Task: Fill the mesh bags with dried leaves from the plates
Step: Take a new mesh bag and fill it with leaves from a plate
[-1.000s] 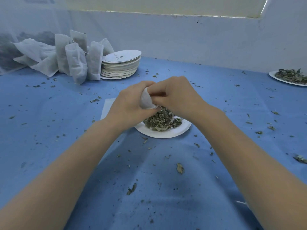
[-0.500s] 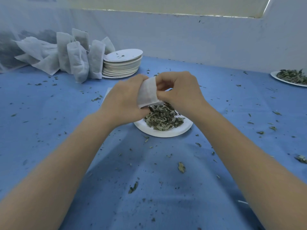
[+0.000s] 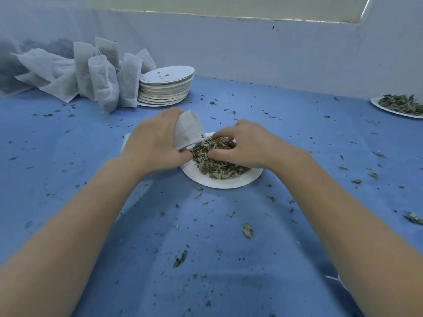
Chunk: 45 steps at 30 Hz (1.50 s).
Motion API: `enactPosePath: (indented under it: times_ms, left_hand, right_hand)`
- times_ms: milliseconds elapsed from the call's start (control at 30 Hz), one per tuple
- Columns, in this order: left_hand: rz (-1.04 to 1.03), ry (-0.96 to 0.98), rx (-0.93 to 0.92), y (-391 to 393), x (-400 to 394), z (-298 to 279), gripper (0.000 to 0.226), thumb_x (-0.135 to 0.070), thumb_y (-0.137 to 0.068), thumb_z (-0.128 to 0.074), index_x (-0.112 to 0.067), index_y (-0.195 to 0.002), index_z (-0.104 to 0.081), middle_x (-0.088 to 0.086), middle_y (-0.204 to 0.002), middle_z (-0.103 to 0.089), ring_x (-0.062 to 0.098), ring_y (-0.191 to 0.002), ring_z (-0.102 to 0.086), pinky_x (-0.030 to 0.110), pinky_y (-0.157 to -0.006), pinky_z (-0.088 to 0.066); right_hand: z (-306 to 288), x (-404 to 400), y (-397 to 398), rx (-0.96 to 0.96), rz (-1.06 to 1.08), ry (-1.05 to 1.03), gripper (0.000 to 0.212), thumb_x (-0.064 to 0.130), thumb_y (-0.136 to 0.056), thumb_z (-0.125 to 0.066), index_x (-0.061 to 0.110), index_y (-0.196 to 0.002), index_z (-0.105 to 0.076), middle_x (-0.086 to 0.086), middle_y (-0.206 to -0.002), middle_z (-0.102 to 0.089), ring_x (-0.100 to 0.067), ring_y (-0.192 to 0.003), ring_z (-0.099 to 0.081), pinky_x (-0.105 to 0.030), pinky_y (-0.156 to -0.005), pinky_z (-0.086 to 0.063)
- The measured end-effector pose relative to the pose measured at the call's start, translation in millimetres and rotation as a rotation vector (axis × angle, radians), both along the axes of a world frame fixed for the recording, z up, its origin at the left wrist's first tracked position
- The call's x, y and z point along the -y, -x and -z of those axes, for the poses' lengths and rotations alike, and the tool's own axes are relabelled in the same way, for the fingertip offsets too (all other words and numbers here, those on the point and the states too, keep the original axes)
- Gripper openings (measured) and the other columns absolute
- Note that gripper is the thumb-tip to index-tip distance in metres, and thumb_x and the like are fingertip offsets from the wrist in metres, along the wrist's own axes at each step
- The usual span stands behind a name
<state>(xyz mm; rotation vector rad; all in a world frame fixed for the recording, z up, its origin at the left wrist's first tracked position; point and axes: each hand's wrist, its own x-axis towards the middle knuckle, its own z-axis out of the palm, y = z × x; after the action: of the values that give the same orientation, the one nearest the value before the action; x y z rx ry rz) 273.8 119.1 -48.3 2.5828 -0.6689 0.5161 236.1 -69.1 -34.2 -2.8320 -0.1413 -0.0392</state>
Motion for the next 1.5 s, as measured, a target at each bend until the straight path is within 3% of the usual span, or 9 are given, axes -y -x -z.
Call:
enactPosePath:
  times_ms: [267,433,533,700,867,1033,1133,1333,1500]
  left_hand:
    - [0.017,-0.019,0.008,-2,0,3,0.06,-0.032,-0.064,-0.064,-0.017,-0.119,-0.048,0.005,-0.109,-0.058,0.034,-0.092,-0.054,0.035,-0.074,-0.04]
    - [0.022,-0.013,0.025,-3,-1,4,0.058,-0.032,-0.065,-0.065,-0.017,-0.118,-0.048,0.005,-0.107,-0.059,0.033,-0.091,-0.054,0.033,-0.071,-0.037]
    - [0.021,-0.012,0.024,-3,-1,4,0.059,-0.034,-0.064,-0.063,-0.017,-0.118,-0.048,0.005,-0.107,-0.059,0.033,-0.091,-0.054,0.033,-0.071,-0.037]
    - [0.015,-0.021,0.026,-4,-2,4,0.059,-0.029,-0.065,-0.067,-0.017,-0.119,-0.048,0.006,-0.107,-0.059,0.033,-0.091,-0.054,0.033,-0.072,-0.039]
    - [0.021,-0.025,0.002,-5,-4,6,0.059,-0.027,-0.067,-0.069,-0.016,-0.121,-0.047,0.005,-0.108,-0.058,0.032,-0.092,-0.054,0.036,-0.075,-0.042]
    - [0.009,-0.044,-0.011,-6,-5,6,0.063,-0.036,-0.064,-0.064,-0.018,-0.121,-0.046,0.004,-0.107,-0.058,0.03,-0.092,-0.053,0.033,-0.074,-0.04]
    - [0.02,-0.067,0.017,-4,-4,6,0.069,-0.042,-0.056,-0.053,-0.016,-0.121,-0.047,0.005,-0.108,-0.058,0.029,-0.094,-0.053,0.032,-0.076,-0.039]
    - [0.086,-0.083,0.094,0,6,7,0.06,-0.035,-0.062,-0.065,-0.011,-0.115,-0.051,0.007,-0.099,-0.06,0.03,-0.089,-0.055,0.031,-0.072,-0.033]
    - [0.087,0.007,0.048,5,13,8,0.051,-0.025,-0.062,-0.071,-0.011,-0.107,-0.052,-0.003,-0.084,-0.052,0.024,-0.076,-0.049,0.029,-0.063,-0.03]
  right_hand:
    - [1,-5,-3,0.152,-0.058,0.081,0.02,0.029,-0.092,-0.055,0.018,-0.103,-0.069,0.0,-0.098,-0.067,-0.01,-0.085,-0.049,-0.024,-0.078,-0.045]
    - [3,-9,-1,0.085,-0.003,-0.088,0.033,0.041,-0.088,-0.05,0.03,-0.119,-0.056,0.002,-0.104,-0.061,-0.014,-0.091,-0.056,-0.031,-0.077,-0.049]
    - [5,-13,-1,0.082,-0.027,0.023,0.04,0.052,-0.083,-0.058,0.031,-0.117,-0.059,0.002,-0.099,-0.058,-0.015,-0.091,-0.052,-0.029,-0.074,-0.045]
    - [-4,-11,0,0.213,-0.049,0.029,0.02,0.028,-0.091,-0.057,0.022,-0.103,-0.071,0.003,-0.089,-0.065,-0.015,-0.094,-0.056,-0.024,-0.076,-0.044]
    - [-16,1,2,0.196,-0.029,-0.095,0.014,0.024,-0.09,-0.06,0.021,-0.095,-0.073,0.004,-0.079,-0.066,-0.011,-0.075,-0.058,-0.015,-0.064,-0.042]
    - [-29,11,6,0.283,0.007,-0.193,0.013,0.024,-0.088,-0.063,0.022,-0.095,-0.073,0.005,-0.082,-0.067,-0.009,-0.072,-0.056,-0.021,-0.081,-0.046]
    - [-36,7,9,0.331,-0.031,-0.085,0.016,0.024,-0.091,-0.058,0.022,-0.097,-0.073,0.002,-0.086,-0.066,-0.01,-0.075,-0.055,-0.023,-0.074,-0.047]
    - [-30,-20,9,0.362,-0.165,0.153,0.024,0.022,-0.095,-0.049,0.014,-0.102,-0.07,-0.008,-0.102,-0.063,-0.023,-0.095,-0.056,-0.034,-0.084,-0.043]
    - [-28,-23,13,0.251,-0.173,-0.173,0.018,0.018,-0.087,-0.059,0.009,-0.096,-0.071,-0.013,-0.092,-0.069,-0.023,-0.076,-0.053,-0.029,-0.075,-0.041]
